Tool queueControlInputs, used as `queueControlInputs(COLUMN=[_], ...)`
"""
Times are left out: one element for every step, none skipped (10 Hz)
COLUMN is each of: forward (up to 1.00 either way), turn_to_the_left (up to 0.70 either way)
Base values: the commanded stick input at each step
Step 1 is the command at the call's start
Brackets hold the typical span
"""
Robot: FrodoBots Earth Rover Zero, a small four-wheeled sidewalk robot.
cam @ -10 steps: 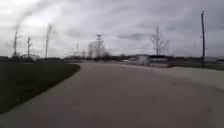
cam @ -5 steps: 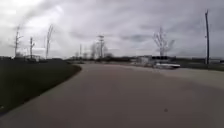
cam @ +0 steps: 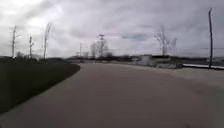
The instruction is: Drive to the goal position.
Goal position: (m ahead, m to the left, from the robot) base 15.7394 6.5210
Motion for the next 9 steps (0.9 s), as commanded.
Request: queueControlInputs(forward=[1.0, 1.0, 1.0, 1.0, 1.0, 1.0, 1.0, 1.0, 1.0], turn_to_the_left=[0.0, 0.0, 0.0, 0.0, 0.0, 0.0, 0.0, 0.0, 0.0])
